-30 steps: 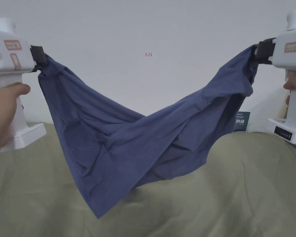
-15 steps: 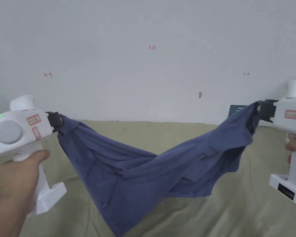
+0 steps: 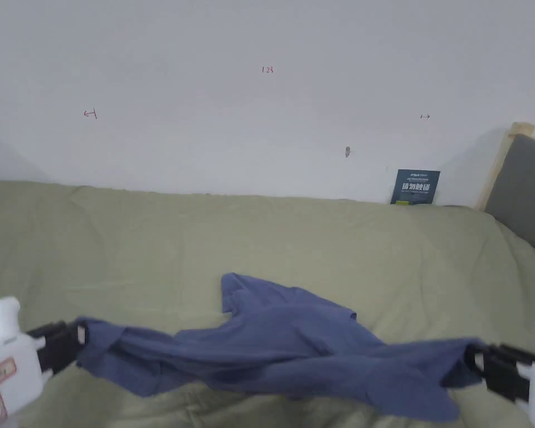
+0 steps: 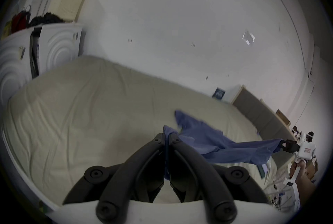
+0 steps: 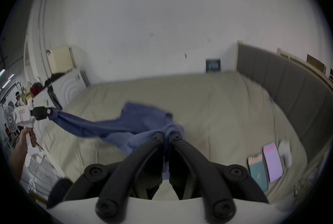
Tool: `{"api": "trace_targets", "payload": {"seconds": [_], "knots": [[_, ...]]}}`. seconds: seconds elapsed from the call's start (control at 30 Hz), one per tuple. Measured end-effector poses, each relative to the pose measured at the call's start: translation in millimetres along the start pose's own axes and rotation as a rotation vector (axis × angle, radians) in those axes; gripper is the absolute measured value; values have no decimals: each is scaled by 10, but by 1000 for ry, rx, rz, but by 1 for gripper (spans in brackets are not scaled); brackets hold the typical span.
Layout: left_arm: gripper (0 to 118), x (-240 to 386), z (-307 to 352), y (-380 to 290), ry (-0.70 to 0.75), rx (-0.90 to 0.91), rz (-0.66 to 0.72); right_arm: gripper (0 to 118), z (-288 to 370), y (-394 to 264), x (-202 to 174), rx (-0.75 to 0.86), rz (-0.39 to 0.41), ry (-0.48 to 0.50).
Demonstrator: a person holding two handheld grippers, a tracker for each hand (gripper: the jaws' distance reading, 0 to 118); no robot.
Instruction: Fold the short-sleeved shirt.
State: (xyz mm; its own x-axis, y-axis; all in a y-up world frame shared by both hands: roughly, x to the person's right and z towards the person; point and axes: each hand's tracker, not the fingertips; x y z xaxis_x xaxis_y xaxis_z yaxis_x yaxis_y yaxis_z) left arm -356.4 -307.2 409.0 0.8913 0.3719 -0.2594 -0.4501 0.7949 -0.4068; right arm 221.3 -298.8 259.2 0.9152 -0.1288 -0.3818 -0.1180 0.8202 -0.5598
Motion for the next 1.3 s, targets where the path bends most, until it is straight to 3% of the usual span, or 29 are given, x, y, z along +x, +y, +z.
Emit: {"api": "trace_targets", "payload": {"seconds": [0.2,0.3,0.33,0.37,0.4,0.43,0.47,0.5,0.57,0.63,0.77,0.8,0.83,0.87,0.9,0.93,0.97,1.03,1.2,1.23,1.27,1.3], "knots": [[0,-442,-223,-956,109,-224,41,6,-377,-1146,335,-242,-23,-99],[0,-611,-298,-1075,108,-248,75,7,-440,-1337,445,-252,-26,-125],[0,-604,-265,-1050,100,-234,80,13,-441,-1356,470,-248,-22,-132],[1,-614,-232,-1035,100,-215,73,37,-425,-1365,484,-233,18,-170],[14,-613,-186,-1004,98,-200,61,88,-383,-1357,454,-234,98,-231],[39,-614,-134,-986,108,-185,34,108,-371,-1355,424,-256,151,-260],[66,-588,-34,-967,93,-167,-8,110,-301,-1344,375,-228,220,-274],[81,-569,60,-964,100,-145,-42,110,-197,-1334,302,-194,272,-263],[84,-493,310,-975,147,-74,-145,110,-24,-1301,135,-152,349,-251],[91,-427,574,-1000,176,-22,-220,110,127,-1245,-76,-126,374,-203],[91,-436,906,-985,226,33,-320,101,325,-1173,-560,-129,352,-101],[84,-432,966,-988,250,33,-335,84,359,-1164,-696,-123,326,-66],[71,-444,985,-998,269,29,-331,59,371,-1155,-801,-127,312,-45],[46,-499,1005,-981,270,19,-321,28,378,-1150,-919,-132,310,-21],[5,-524,1010,-986,295,6,-327,8,360,-1151,-1038,-140,323,7],[0,-547,978,-993,306,-18,-329,7,347,-1162,-1135,-143,331,21],[0,-584,938,-1026,326,-49,-334,5,371,-1176,-1220,-122,337,46],[0,-825,795,-999,211,-120,-251,3,380,-1156,-1371,-125,335,110],[2,-976,397,-1048,19,-252,-139,3,386,-1096,-1691,-106,392,143],[11,-1000,322,-1063,5,-262,-127,3,387,-1080,-1722,-106,393,145],[28,-1080,217,-1079,27,-279,-127,3,384,-1058,-1746,-107,392,152],[55,-1151,110,-1088,-9,-310,-110,3,377,-1037,-1760,-109,384,160]]}}
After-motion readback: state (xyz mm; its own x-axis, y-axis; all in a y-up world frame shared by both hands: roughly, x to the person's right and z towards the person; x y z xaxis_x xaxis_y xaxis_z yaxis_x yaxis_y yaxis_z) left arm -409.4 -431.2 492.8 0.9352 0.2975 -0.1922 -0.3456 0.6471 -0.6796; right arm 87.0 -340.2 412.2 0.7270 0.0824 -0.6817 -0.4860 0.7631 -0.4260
